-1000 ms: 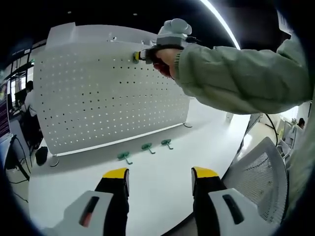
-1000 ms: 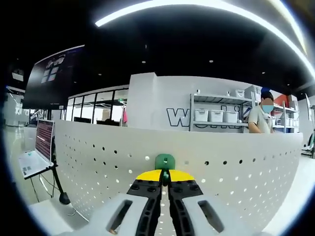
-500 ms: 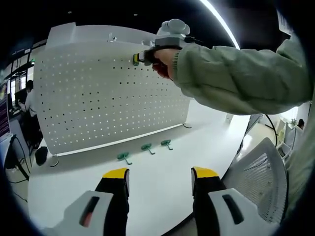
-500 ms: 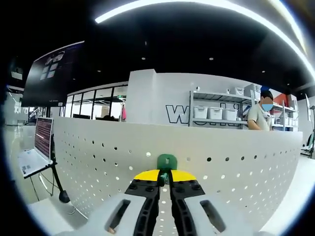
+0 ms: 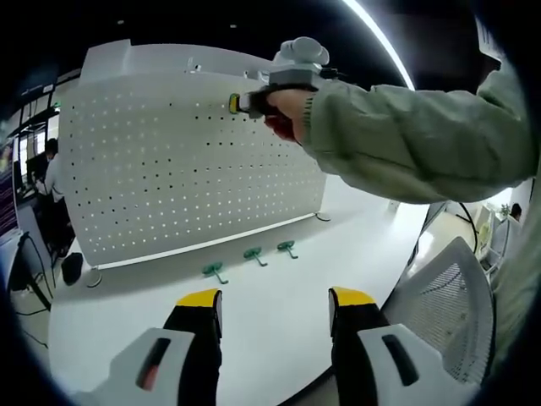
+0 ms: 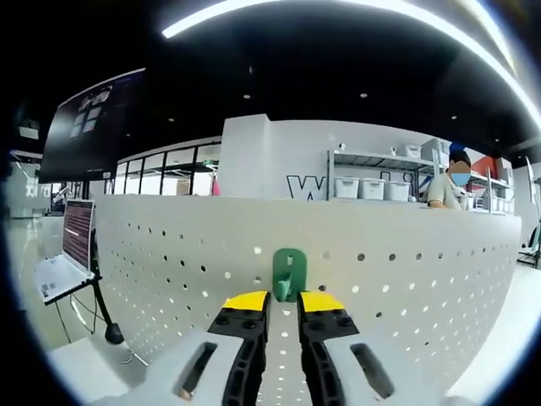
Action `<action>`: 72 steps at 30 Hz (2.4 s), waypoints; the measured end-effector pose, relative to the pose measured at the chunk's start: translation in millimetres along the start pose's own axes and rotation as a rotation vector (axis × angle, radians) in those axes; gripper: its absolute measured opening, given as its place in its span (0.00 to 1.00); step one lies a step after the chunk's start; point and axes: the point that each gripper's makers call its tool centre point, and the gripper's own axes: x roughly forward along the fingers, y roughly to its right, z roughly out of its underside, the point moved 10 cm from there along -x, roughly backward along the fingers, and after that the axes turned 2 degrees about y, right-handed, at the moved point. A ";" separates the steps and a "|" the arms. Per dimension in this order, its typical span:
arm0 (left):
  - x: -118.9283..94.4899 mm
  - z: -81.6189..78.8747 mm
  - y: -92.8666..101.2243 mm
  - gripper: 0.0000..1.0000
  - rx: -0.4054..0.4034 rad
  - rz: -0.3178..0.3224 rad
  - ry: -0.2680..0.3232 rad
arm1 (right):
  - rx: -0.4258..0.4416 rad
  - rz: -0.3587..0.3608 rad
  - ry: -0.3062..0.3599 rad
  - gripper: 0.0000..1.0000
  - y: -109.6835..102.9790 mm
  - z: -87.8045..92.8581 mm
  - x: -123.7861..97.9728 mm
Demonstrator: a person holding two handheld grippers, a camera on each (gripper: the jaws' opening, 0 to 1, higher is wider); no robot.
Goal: Insert the hook assembly into the mounting plate slot until the hook locks in place.
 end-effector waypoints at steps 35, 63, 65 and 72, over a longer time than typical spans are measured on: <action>-4.7 0.4 6.9 0.52 0.030 -0.004 -0.013 | -0.007 -0.143 -0.167 0.44 -5.6 51.1 -68.7; -4.9 1.9 7.2 0.51 0.063 -0.030 -0.025 | -0.038 -0.244 -0.461 0.54 25.5 120.5 -168.2; -5.0 2.1 7.5 0.51 0.065 -0.028 -0.027 | -0.036 -0.249 -0.474 0.54 28.6 120.6 -173.8; -4.5 2.4 8.9 0.51 0.073 -0.021 -0.034 | -0.011 -0.287 -0.510 0.56 36.0 112.7 -199.2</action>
